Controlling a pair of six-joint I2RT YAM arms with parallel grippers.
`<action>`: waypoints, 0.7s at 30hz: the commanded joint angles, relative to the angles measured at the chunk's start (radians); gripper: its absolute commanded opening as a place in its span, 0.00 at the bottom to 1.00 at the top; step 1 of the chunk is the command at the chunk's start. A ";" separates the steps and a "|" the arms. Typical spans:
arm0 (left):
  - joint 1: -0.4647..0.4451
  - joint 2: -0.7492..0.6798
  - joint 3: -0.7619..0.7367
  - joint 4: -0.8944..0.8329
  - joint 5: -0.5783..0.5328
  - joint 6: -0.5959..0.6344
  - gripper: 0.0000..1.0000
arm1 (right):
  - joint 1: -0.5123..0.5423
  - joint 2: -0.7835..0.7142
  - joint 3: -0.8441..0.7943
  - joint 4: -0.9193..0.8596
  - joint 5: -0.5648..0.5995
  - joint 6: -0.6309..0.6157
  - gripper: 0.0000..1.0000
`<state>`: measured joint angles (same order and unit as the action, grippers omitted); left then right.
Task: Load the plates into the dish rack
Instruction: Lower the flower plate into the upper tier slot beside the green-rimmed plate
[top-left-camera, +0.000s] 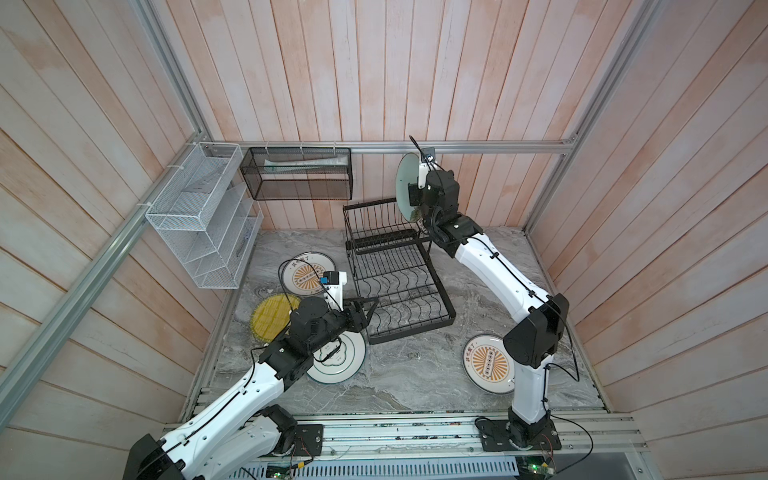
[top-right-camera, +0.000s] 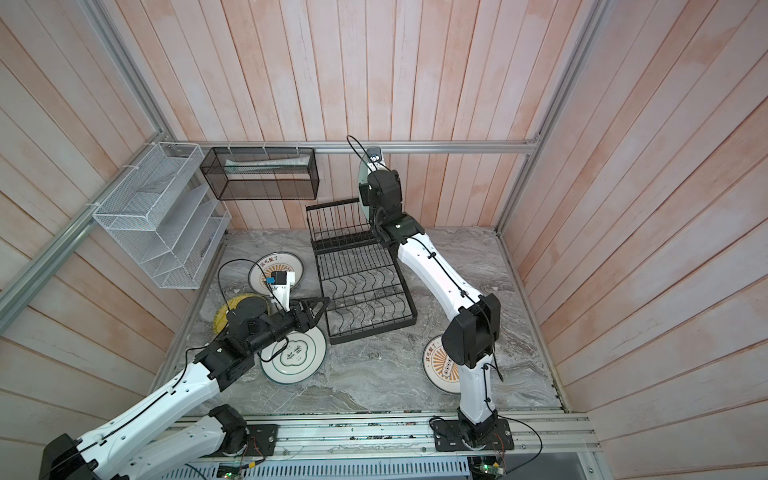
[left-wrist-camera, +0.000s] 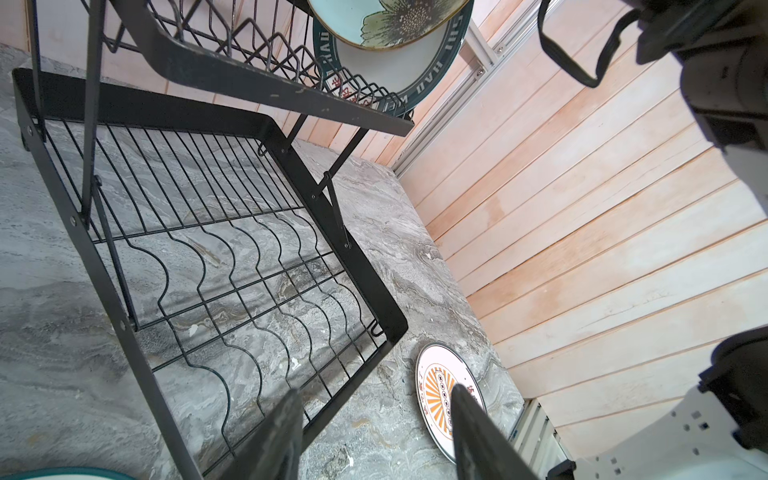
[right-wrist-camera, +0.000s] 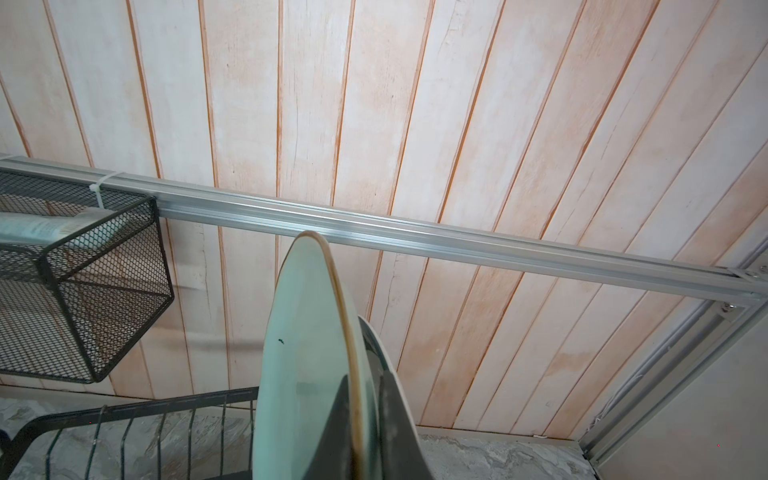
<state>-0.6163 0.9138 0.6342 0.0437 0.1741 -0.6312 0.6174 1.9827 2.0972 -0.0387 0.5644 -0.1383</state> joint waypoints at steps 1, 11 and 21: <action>-0.003 0.007 0.036 0.007 -0.013 0.016 0.58 | 0.008 -0.026 0.049 0.125 0.035 -0.041 0.00; -0.003 0.015 0.033 0.018 -0.007 0.011 0.58 | 0.029 -0.040 -0.015 0.183 0.081 -0.152 0.00; -0.003 0.017 0.031 0.018 -0.007 0.010 0.58 | 0.035 -0.066 -0.095 0.228 0.095 -0.176 0.00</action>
<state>-0.6163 0.9260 0.6342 0.0441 0.1745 -0.6315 0.6456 1.9823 1.9942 0.0372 0.6304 -0.2996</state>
